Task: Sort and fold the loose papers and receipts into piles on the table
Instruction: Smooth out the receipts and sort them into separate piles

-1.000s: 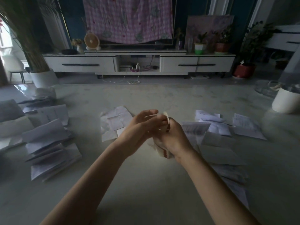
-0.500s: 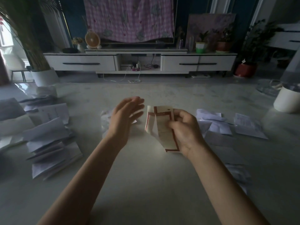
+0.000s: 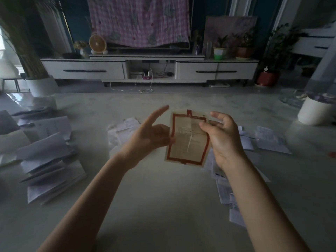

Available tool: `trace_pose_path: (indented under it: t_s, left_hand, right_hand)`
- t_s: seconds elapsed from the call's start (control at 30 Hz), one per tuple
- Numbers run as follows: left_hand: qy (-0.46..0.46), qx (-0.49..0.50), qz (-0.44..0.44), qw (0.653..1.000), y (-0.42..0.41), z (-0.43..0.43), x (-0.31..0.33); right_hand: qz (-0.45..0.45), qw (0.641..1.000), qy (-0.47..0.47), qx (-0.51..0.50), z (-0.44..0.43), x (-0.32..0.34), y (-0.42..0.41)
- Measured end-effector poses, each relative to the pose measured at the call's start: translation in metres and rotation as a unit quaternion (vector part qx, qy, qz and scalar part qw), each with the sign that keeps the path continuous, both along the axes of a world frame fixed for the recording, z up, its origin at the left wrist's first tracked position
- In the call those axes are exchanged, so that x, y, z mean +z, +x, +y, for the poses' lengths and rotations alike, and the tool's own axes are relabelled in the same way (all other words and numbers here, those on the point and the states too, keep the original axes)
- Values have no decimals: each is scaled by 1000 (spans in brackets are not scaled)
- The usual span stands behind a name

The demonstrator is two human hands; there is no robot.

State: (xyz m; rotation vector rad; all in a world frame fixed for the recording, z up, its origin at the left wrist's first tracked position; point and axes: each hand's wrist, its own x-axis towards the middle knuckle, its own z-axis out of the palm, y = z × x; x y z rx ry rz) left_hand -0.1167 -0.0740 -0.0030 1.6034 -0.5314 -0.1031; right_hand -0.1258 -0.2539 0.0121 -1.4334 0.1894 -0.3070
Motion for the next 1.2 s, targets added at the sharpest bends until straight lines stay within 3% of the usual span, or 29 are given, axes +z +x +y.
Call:
trace_pose_path:
  t_s: [0.1, 0.3, 0.4, 0.77, 1.03, 1.13, 1.2]
  left_hand:
    - [85, 117, -98, 985, -1, -8, -1]
    - [74, 202, -120, 969, 4, -9, -3]
    - [87, 209, -123, 966, 3, -8, -3]
    - [8, 145, 20, 989, -5, -21, -8]
    - [-10, 117, 72, 990, -10, -24, -6]
    - [-80, 77, 114, 987, -8, -24, -5]
    - [-110, 71, 138, 982, -4, -20, -5]
  right_hand:
    - [15, 998, -62, 27, 1, -2, 1]
    - [17, 939, -265, 218, -5, 0, -7]
    - [-24, 929, -333, 163, -3, -6, -4]
    - [-39, 965, -206, 159, 0, -7, -4]
    - [-21, 954, -234, 186, -8, -1, -8]
    - [-18, 961, -220, 164, -17, 9, -10]
    - [-24, 980, -157, 124, -37, 18, -8]
